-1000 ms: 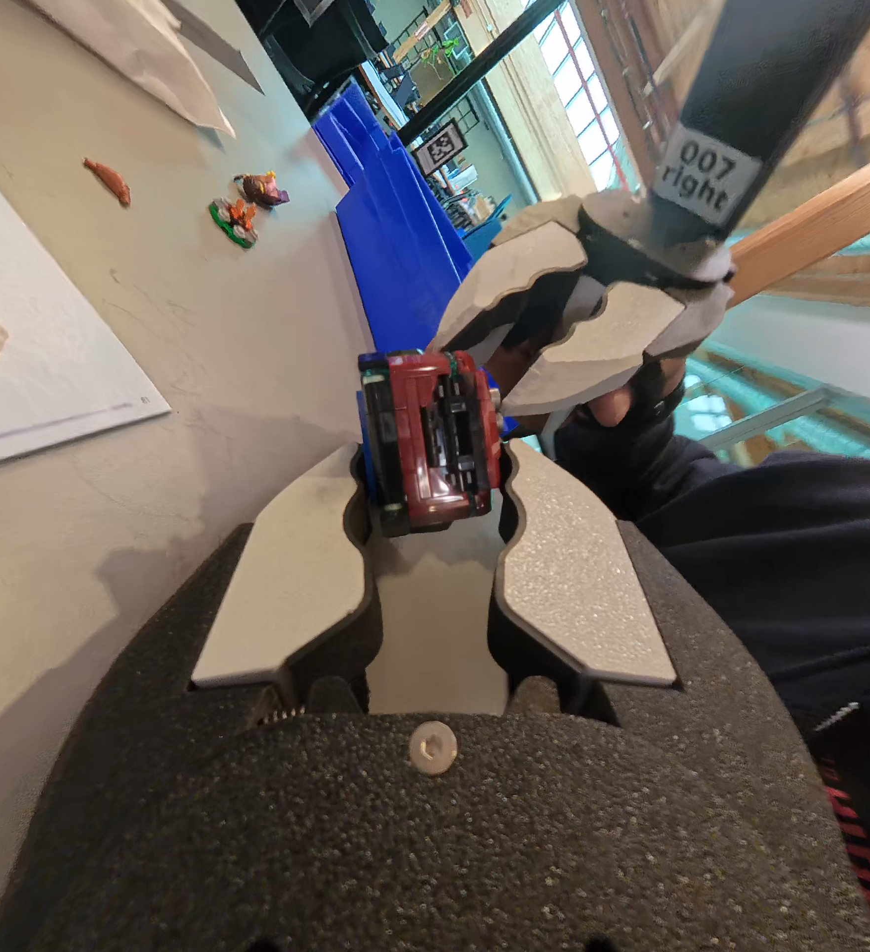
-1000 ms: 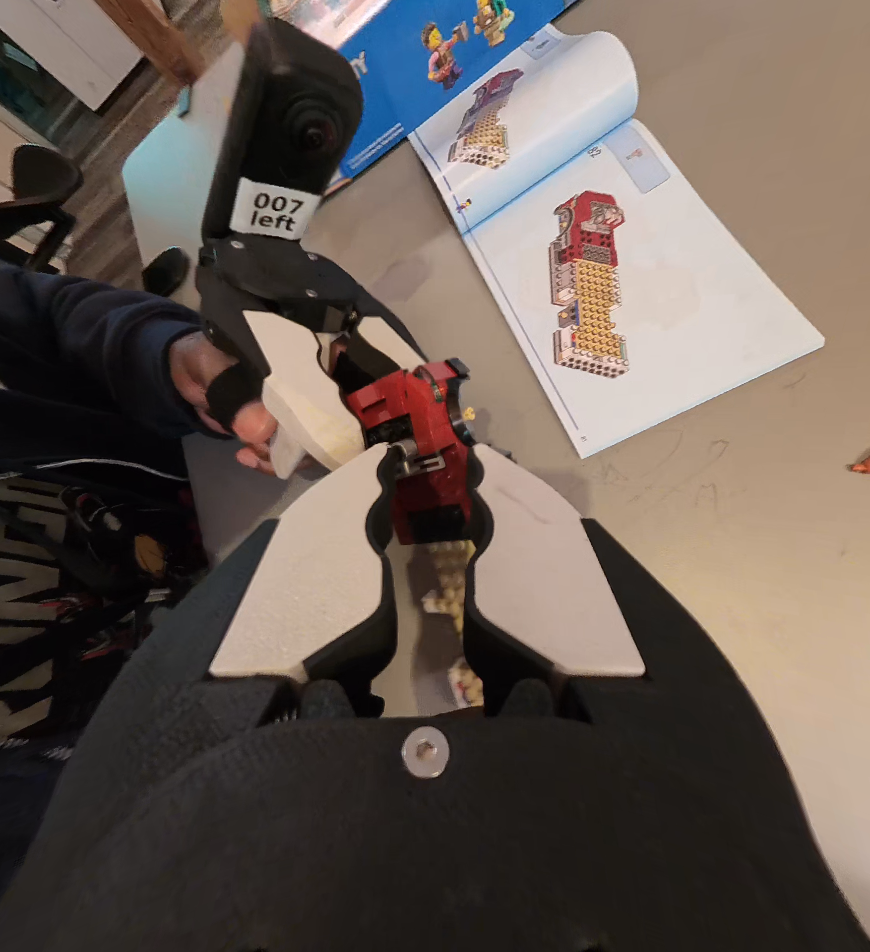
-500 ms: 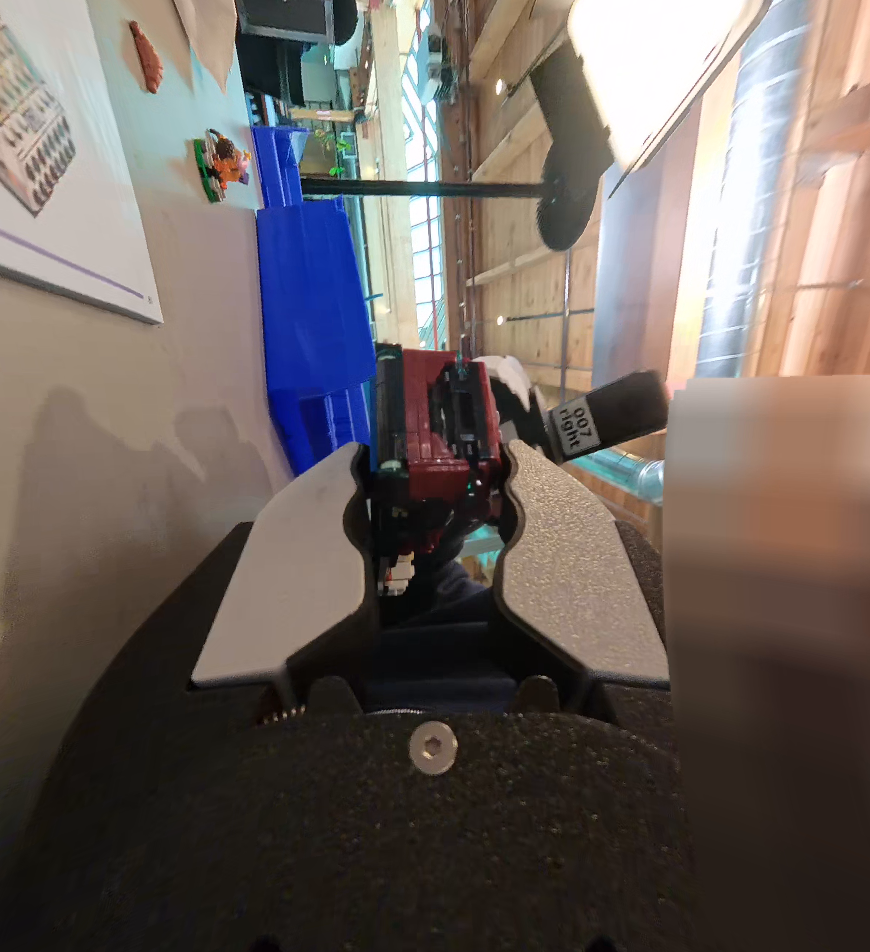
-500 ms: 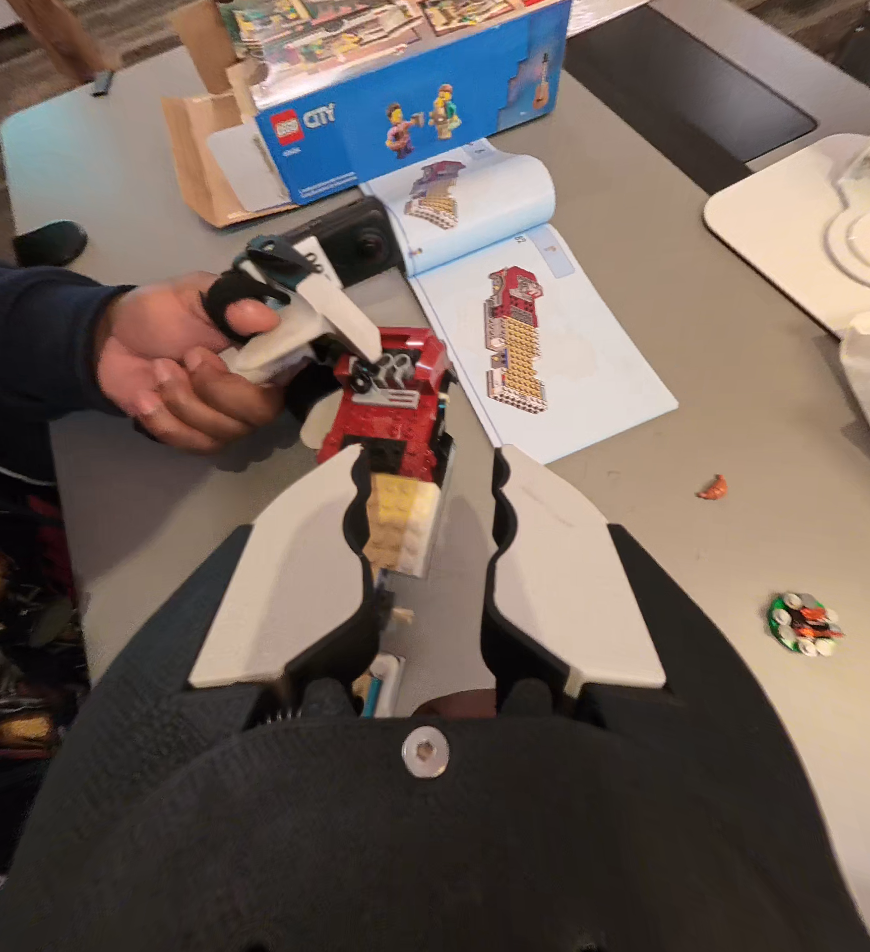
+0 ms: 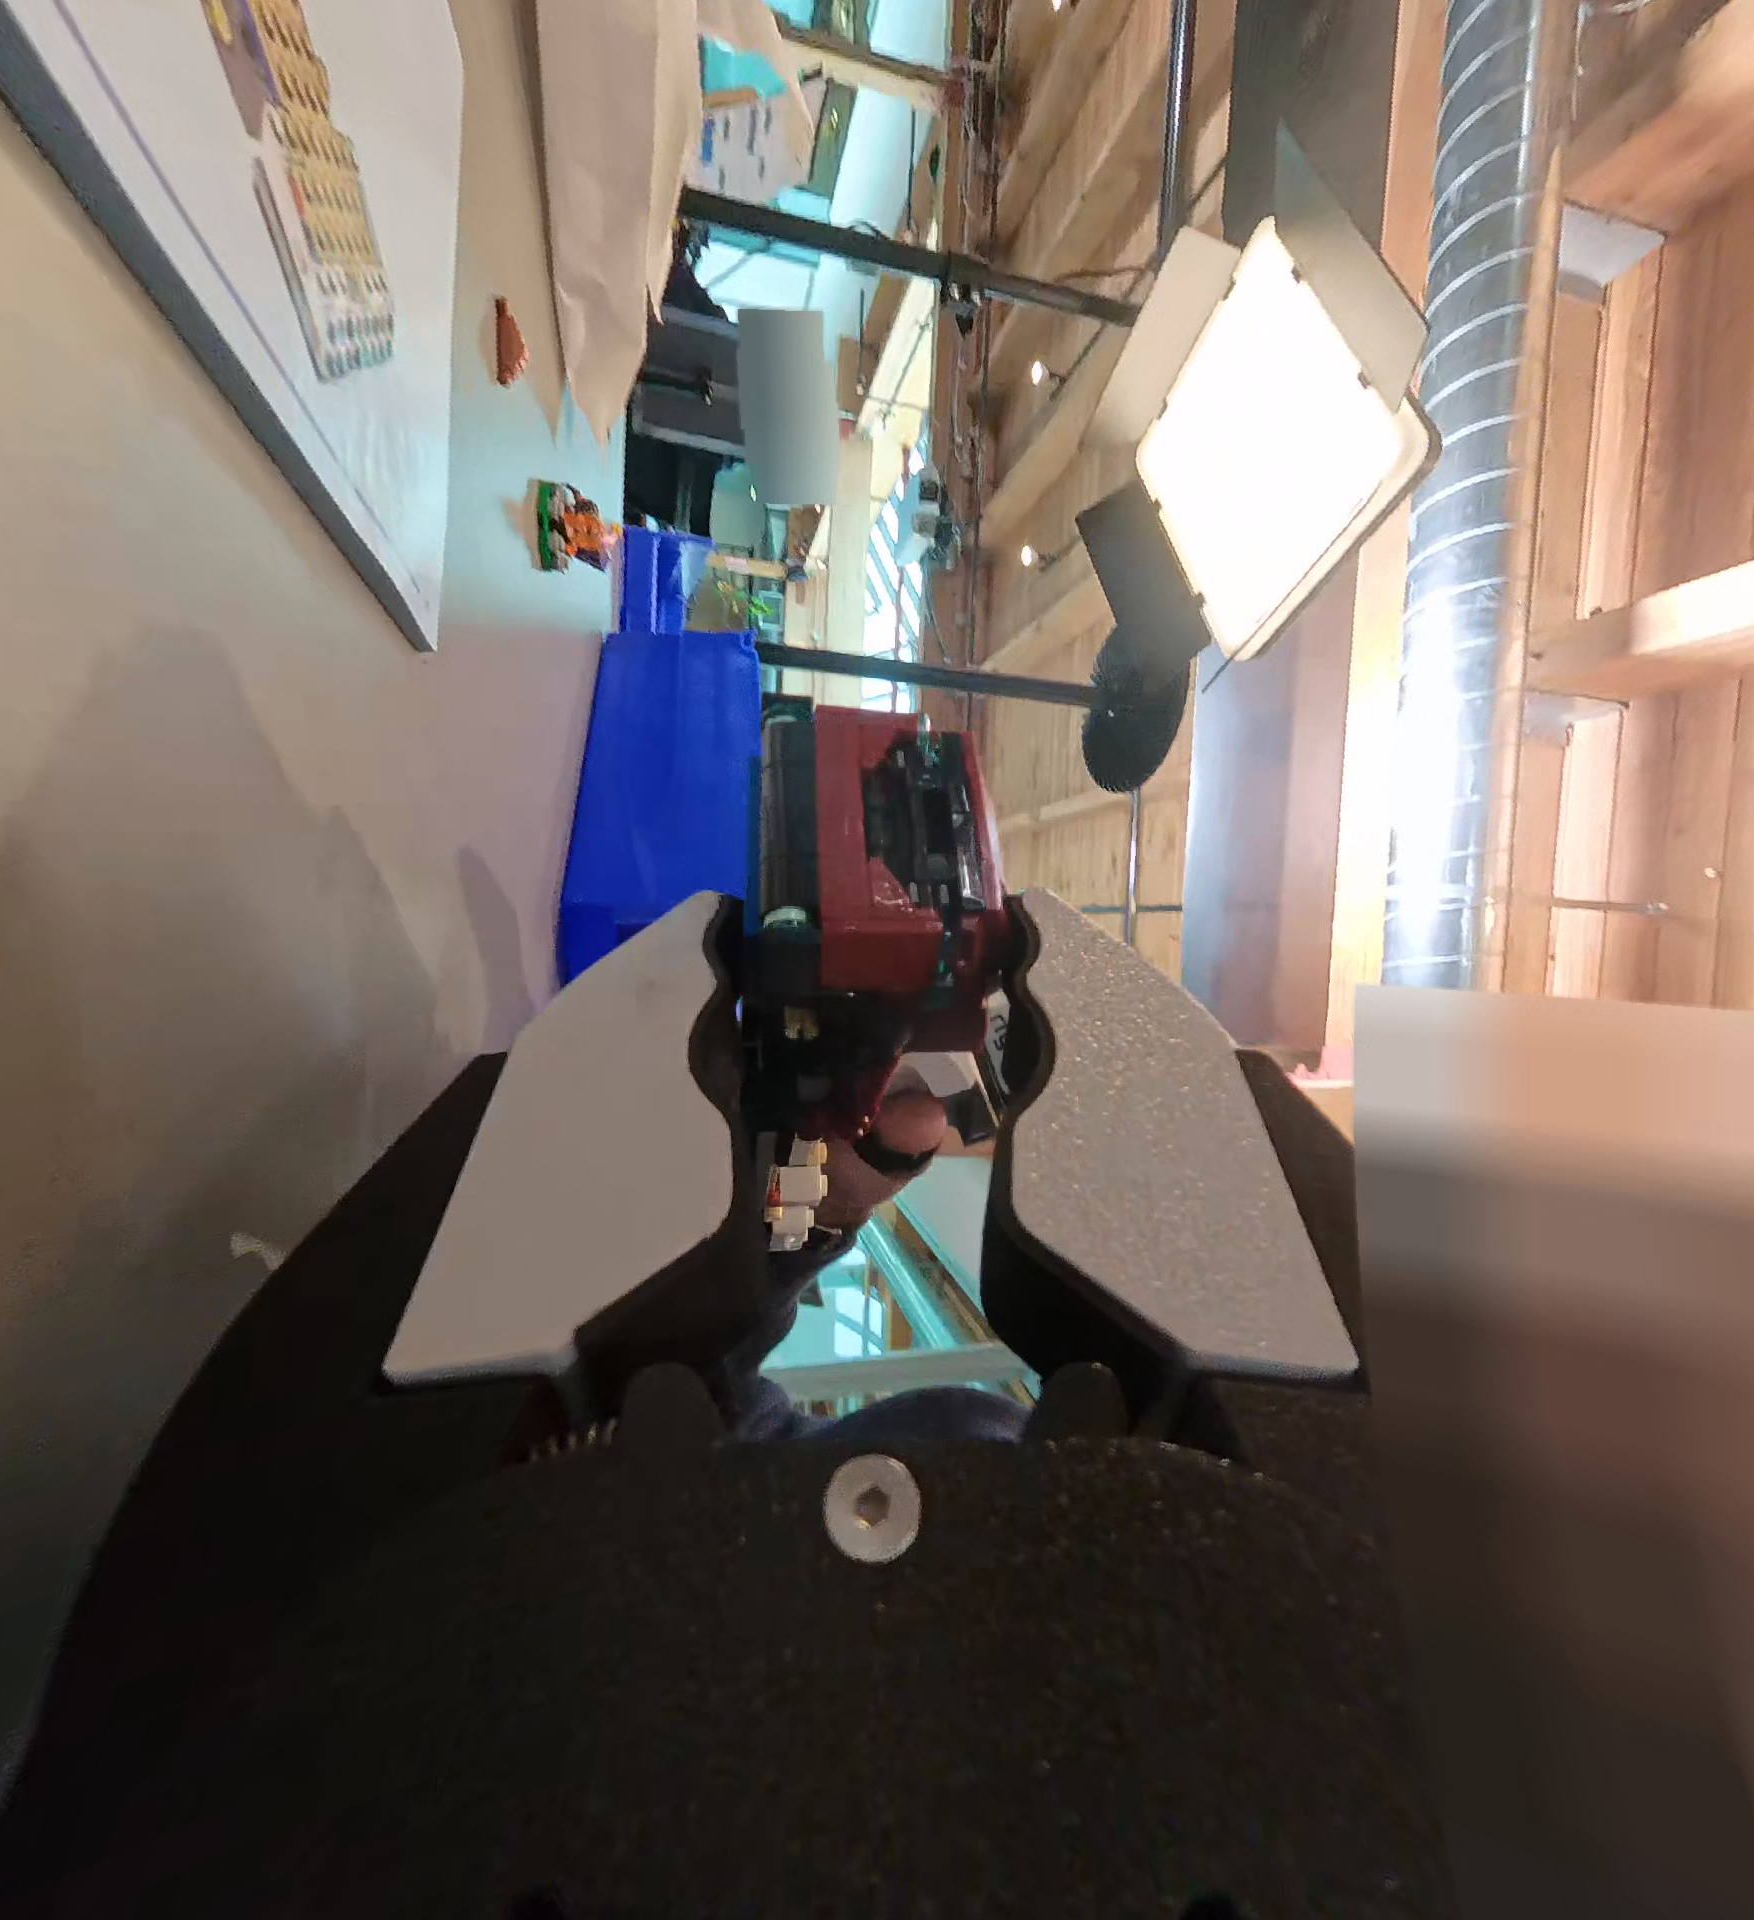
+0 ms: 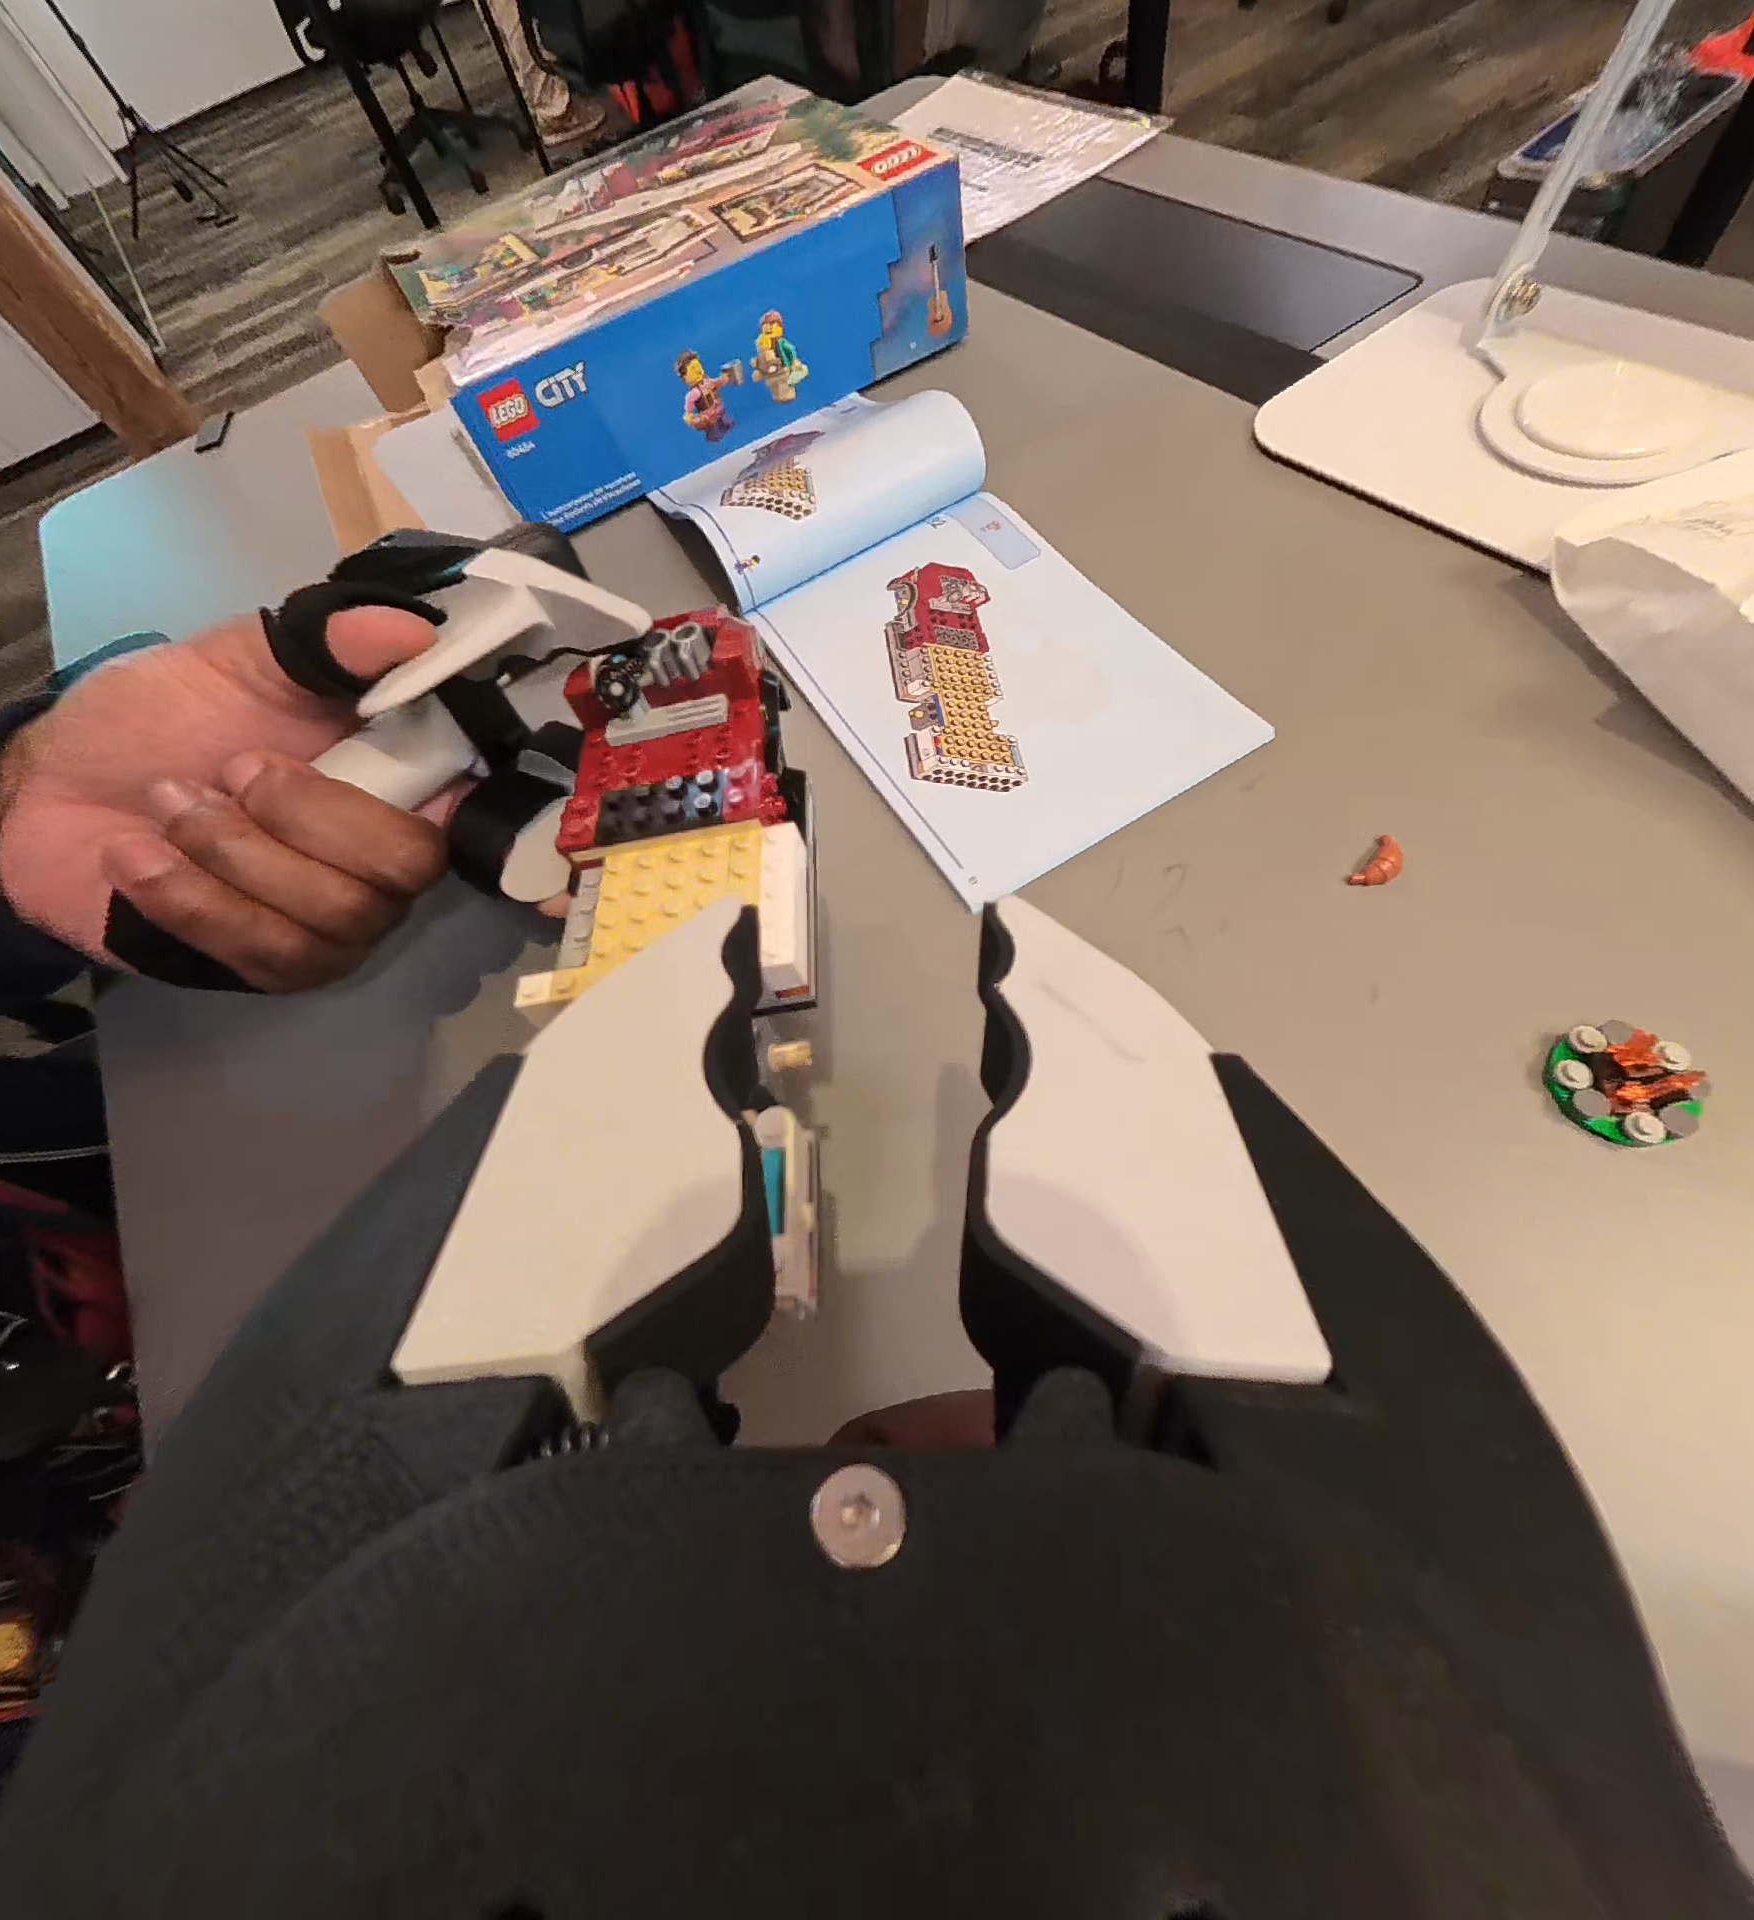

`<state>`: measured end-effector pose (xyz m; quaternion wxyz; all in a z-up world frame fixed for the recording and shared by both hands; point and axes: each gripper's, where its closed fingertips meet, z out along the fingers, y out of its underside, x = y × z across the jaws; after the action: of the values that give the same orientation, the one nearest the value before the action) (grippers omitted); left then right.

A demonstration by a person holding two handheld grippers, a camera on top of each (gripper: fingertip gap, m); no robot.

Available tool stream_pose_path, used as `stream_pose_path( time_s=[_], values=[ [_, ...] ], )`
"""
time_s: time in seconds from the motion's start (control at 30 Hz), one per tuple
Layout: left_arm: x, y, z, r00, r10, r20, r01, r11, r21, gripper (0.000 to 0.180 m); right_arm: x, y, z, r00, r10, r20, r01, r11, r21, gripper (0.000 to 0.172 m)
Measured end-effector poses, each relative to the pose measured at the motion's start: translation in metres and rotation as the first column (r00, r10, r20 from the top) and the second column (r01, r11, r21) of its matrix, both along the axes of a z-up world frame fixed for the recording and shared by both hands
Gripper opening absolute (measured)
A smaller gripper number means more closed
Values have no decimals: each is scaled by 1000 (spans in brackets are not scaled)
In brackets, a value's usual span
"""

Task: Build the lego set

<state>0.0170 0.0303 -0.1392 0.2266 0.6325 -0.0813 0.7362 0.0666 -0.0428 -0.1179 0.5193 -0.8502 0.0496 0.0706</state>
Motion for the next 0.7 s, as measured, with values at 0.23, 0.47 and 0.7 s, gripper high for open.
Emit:
stream_pose_path(
  time_s=[0.23,0.47,0.7],
  values=[
    [6,-2,-10,992,110,-70,-103,991,88,47,-1,-10,-6,996,52,69,-56,997,57,40],
    [10,-21,-30,981,128,-148,-84,957,276,48,-17,-13,-56,980,146,138,-129,984,-121,45],
    [13,-30,-33,986,108,-130,-61,943,329,48,-30,-12,-75,964,198,176,-160,965,-206,52]
  ],
)
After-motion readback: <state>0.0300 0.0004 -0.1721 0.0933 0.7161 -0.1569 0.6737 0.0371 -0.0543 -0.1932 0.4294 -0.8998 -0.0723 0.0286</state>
